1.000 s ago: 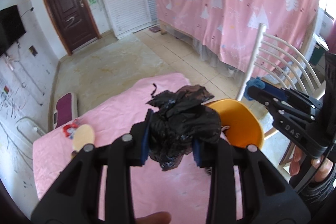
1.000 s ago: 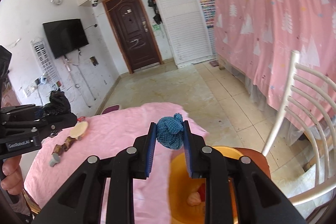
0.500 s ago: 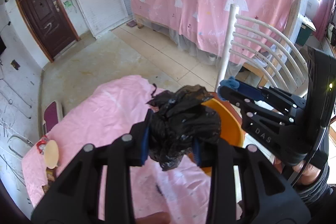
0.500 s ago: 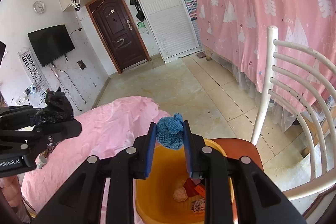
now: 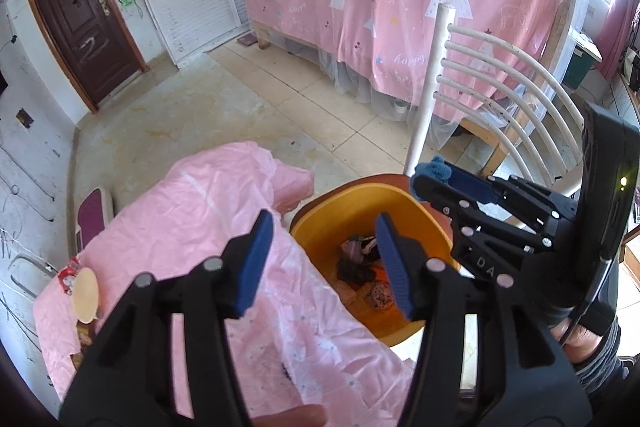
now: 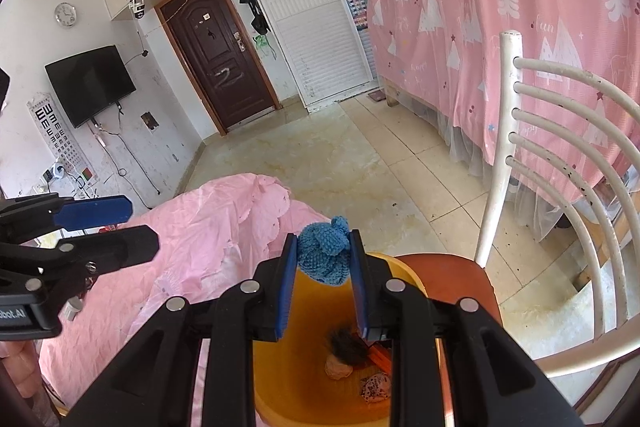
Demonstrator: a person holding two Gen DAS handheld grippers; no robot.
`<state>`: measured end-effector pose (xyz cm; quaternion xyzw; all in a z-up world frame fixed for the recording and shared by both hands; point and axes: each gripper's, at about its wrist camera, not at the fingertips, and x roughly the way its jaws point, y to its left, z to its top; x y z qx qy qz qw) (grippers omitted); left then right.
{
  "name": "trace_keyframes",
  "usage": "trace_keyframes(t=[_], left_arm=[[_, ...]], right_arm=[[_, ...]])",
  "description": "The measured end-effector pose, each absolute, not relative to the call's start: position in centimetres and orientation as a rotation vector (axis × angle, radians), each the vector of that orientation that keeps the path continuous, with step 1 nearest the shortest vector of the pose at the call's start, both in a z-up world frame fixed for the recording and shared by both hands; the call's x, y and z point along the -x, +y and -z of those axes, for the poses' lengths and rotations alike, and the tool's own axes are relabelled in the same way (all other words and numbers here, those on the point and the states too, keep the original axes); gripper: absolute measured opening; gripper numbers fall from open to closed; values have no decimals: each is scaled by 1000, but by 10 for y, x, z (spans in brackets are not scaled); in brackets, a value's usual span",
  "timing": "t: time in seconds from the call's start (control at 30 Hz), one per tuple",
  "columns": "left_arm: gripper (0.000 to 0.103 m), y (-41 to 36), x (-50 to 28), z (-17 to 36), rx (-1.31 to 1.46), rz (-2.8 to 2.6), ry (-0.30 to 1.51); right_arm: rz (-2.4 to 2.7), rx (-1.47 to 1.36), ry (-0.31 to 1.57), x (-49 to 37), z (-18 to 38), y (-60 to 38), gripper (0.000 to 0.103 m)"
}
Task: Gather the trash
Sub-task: 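Carry the blue knit item and black bag to the orange basin and open both tools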
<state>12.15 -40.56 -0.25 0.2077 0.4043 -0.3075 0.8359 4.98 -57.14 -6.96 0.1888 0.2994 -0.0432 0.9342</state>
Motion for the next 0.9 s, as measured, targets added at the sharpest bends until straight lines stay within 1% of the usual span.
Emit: trace_keyframes(t=[0.2,0.27,0.3,0.33,0.4,0.43,0.9], left_arm=[[52,-393,-123,-1,-431,628,843],[52,-388,-124,-2,-423,627,843],[53,-385,-124,-3,-418,626,843],[53,-382,-124,-3,-414,624,840],[55,-376,-125,-5,-406,622,836],[55,-373,-125,-6,-401,620,834],[56,-312,-129,-19,-304,573,814]], right_arm=[[97,-365,624,-57,67,-566,19],[97,-357,625,-58,66,-564,24],[99,-353,624,-59,65,-562,31],[104,-347,623,-59,64,-561,41],[117,-337,613,-60,61,-558,53],[119,-334,610,-60,60,-556,54],[56,-266,612,-77,35,-505,54]])
